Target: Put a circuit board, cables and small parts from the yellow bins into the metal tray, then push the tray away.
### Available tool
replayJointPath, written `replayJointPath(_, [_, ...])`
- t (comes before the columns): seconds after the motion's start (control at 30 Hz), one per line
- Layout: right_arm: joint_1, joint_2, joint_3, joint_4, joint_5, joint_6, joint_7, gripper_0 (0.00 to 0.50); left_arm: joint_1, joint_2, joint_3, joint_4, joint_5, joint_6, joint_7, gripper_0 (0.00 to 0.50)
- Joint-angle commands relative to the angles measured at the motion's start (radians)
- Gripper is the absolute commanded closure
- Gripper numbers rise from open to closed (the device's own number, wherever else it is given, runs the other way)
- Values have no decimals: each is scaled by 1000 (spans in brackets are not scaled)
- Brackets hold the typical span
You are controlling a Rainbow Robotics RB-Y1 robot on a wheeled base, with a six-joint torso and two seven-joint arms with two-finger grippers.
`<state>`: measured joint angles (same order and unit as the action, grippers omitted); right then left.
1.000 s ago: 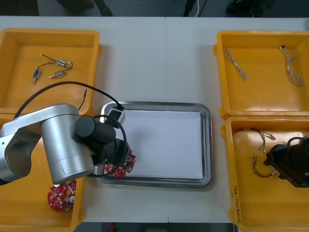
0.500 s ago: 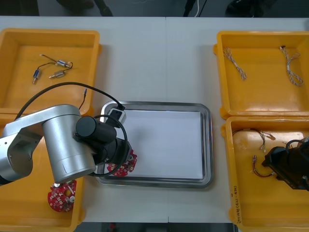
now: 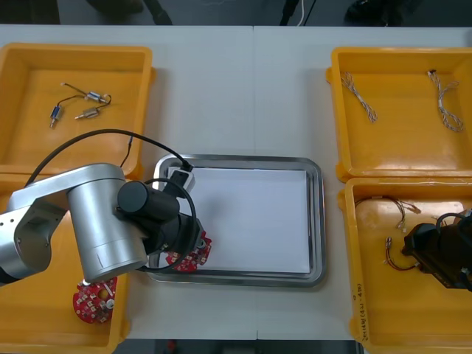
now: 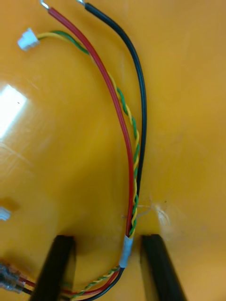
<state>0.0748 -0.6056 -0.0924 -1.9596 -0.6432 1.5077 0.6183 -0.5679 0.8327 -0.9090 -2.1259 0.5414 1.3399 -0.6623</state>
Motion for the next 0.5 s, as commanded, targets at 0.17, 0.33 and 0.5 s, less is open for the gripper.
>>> replayJointPath(0.17, [28,12,7,-19,14,-14,-25,500,-38,-20,-25,4,-14,-31,90,500])
replayJointPath(0.33, [28,12,-7,-38,17,-14,-19,500,-38,-20,-28,17,-21,-34,89,500])
replayJointPath(0.5, [28,10,-49,-90,24,31,-2,500,-38,-20,-28,31,-21,-50,87,500])
